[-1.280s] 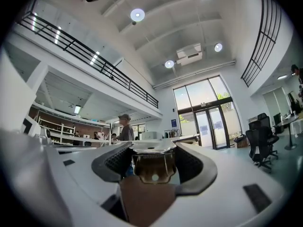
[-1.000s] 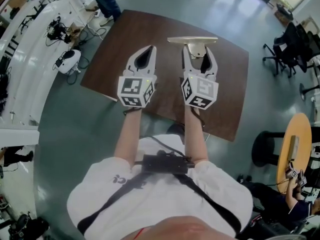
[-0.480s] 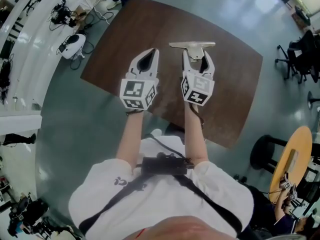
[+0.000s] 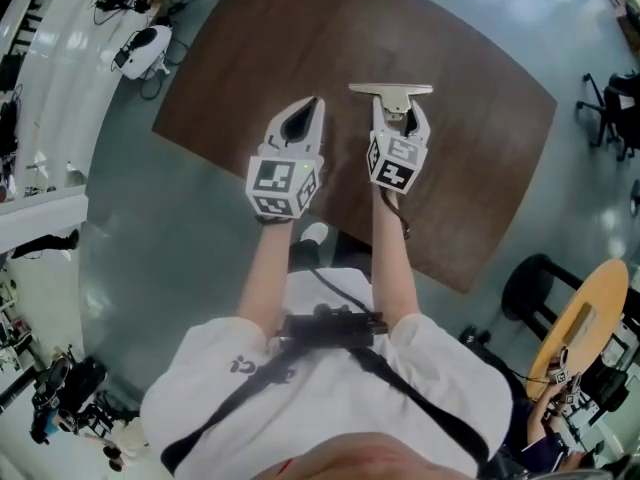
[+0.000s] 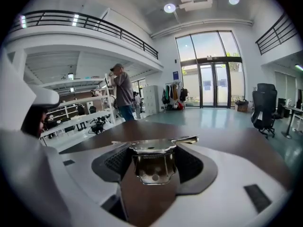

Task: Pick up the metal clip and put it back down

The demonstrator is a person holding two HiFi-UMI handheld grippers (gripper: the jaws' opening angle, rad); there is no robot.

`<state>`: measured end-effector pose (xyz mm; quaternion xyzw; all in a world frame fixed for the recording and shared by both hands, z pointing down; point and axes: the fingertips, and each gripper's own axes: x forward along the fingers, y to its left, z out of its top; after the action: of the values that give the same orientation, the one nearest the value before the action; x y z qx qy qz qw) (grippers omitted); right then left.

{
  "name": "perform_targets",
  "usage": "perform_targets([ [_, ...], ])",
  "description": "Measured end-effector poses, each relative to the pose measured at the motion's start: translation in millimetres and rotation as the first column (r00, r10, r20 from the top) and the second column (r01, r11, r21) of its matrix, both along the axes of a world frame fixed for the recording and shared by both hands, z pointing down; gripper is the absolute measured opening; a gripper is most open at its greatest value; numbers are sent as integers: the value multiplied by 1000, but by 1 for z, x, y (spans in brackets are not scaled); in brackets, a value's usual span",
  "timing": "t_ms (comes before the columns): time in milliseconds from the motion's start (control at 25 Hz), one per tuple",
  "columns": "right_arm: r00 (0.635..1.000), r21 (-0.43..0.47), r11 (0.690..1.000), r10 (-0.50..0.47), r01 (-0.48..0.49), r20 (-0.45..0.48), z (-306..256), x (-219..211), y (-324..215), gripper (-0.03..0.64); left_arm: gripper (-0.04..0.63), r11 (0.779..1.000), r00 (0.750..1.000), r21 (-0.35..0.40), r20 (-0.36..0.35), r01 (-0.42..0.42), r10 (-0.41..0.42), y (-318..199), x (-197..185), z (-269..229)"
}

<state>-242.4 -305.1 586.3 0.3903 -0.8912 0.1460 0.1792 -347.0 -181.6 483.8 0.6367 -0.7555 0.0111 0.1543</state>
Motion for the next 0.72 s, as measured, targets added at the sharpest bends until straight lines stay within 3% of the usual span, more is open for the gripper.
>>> perform_targets([
  [360,988,-151,988,8,-32,-155,128,30,23,295,-5,996,998,-93,-67,-14,7,-3,18,70],
  [720,973,-215,976,-9,-42,-230,181,48,49,295,-5,990,994,-138,-110,-34,19,8,37,101],
])
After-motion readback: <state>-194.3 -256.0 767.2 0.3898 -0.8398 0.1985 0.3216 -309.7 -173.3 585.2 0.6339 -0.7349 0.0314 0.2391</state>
